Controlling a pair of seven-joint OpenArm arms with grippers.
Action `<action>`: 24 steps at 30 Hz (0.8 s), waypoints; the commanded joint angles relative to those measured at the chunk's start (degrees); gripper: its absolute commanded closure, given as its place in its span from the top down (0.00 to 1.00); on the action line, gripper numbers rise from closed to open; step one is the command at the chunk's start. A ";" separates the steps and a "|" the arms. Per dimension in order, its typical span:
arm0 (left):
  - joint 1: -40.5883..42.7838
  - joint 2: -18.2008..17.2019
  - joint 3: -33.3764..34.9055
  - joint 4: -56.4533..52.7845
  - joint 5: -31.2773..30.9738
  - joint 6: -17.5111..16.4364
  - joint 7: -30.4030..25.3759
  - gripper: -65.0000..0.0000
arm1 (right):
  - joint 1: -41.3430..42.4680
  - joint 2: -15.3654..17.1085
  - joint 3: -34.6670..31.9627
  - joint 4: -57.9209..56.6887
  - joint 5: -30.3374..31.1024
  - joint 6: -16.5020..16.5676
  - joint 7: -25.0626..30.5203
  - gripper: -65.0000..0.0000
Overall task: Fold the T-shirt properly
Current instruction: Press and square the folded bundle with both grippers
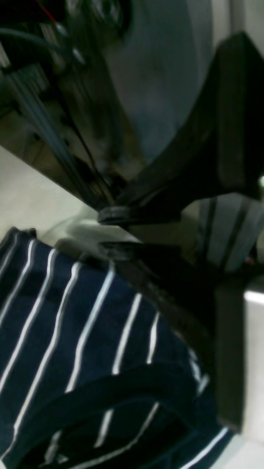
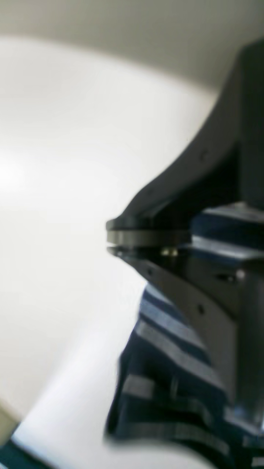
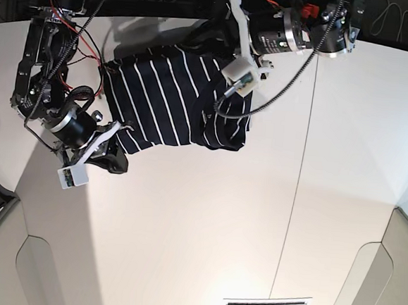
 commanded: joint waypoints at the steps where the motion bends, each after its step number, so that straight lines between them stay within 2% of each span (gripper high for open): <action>1: 0.15 -0.15 0.85 0.31 0.96 -0.49 -2.12 0.13 | 1.53 0.72 0.11 -1.01 1.05 0.33 1.86 0.00; 6: -0.04 -0.15 1.68 -5.11 8.44 -0.09 -6.14 0.13 | 3.54 1.25 -0.13 -11.50 1.79 0.35 1.79 0.00; 10: -1.40 -0.15 0.66 -10.03 12.57 1.68 -8.98 0.13 | 3.65 1.22 -0.22 -15.74 5.66 0.42 1.53 0.00; 14: -4.35 -0.17 -1.90 -12.22 15.02 2.49 -8.96 0.13 | 3.63 1.25 -0.22 -15.98 6.69 0.57 0.63 0.00; 17: -5.77 -0.17 -4.92 -13.27 16.37 2.49 -8.94 0.13 | 3.63 1.25 -0.22 -15.98 7.58 0.57 -2.36 0.00; 20: -6.93 -0.81 -8.24 -14.69 16.52 2.51 -8.96 0.13 | 3.48 1.27 -0.22 -15.96 11.76 0.63 -6.32 0.00; 24: -9.44 -1.77 -11.87 -17.14 16.52 2.91 -10.27 0.13 | 2.25 1.25 -0.22 -15.89 17.16 1.46 -7.96 0.00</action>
